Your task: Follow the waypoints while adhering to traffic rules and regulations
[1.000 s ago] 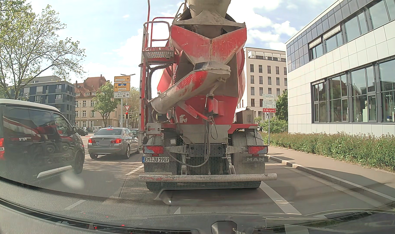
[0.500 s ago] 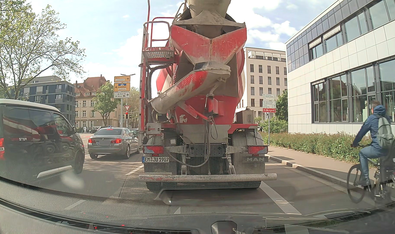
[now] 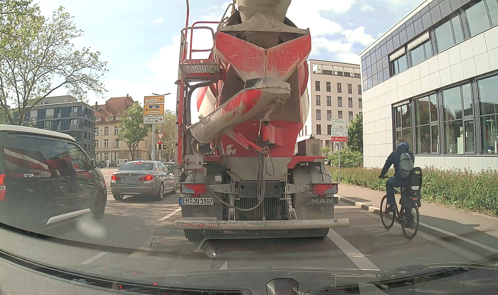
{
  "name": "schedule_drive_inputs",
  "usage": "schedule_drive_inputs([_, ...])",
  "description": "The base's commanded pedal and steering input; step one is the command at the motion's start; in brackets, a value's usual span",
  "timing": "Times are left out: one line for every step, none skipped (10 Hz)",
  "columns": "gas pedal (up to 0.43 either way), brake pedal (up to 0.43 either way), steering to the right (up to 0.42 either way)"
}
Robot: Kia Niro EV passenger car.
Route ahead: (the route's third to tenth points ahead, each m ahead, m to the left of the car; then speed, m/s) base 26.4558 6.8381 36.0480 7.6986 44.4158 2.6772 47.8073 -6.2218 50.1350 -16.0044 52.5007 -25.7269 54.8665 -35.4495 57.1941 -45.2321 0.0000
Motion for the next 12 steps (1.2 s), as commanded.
schedule_drive_inputs([0.000,0.238,-0.012])
schedule_drive_inputs([0.000,0.238,-0.012])
schedule_drive_inputs([0.000,0.238,-0.012])
schedule_drive_inputs([0.000,0.238,-0.012])
schedule_drive_inputs([0.000,0.238,-0.012])
schedule_drive_inputs([0.000,0.238,-0.012])
schedule_drive_inputs([0.000,0.238,-0.012])
schedule_drive_inputs([0.000,0.238,-0.012])
schedule_drive_inputs([0.000,0.238,-0.012])
schedule_drive_inputs([0.000,0.238,-0.012])
schedule_drive_inputs([0.000,0.238,-0.012])
schedule_drive_inputs([0.000,0.238,-0.012])
